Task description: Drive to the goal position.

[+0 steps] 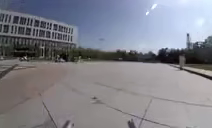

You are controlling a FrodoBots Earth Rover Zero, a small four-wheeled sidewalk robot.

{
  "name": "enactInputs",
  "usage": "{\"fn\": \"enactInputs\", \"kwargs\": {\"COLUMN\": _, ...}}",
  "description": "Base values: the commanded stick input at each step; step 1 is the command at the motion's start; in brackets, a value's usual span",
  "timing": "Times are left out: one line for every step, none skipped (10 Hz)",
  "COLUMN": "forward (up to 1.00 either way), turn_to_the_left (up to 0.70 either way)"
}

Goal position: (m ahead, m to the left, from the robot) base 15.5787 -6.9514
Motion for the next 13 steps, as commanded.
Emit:
{"fn": "enactInputs", "kwargs": {"forward": 1.00, "turn_to_the_left": -0.40}}
{"fn": "enactInputs", "kwargs": {"forward": 1.00, "turn_to_the_left": -0.40}}
{"fn": "enactInputs", "kwargs": {"forward": 1.00, "turn_to_the_left": -0.40}}
{"fn": "enactInputs", "kwargs": {"forward": 1.00, "turn_to_the_left": -0.40}}
{"fn": "enactInputs", "kwargs": {"forward": 1.00, "turn_to_the_left": -0.40}}
{"fn": "enactInputs", "kwargs": {"forward": 1.00, "turn_to_the_left": -0.40}}
{"fn": "enactInputs", "kwargs": {"forward": 1.00, "turn_to_the_left": -0.34}}
{"fn": "enactInputs", "kwargs": {"forward": 1.00, "turn_to_the_left": -0.29}}
{"fn": "enactInputs", "kwargs": {"forward": 1.00, "turn_to_the_left": -0.27}}
{"fn": "enactInputs", "kwargs": {"forward": 1.00, "turn_to_the_left": 0.00}}
{"fn": "enactInputs", "kwargs": {"forward": 1.00, "turn_to_the_left": 0.00}}
{"fn": "enactInputs", "kwargs": {"forward": 1.00, "turn_to_the_left": 0.00}}
{"fn": "enactInputs", "kwargs": {"forward": 1.00, "turn_to_the_left": 0.00}}
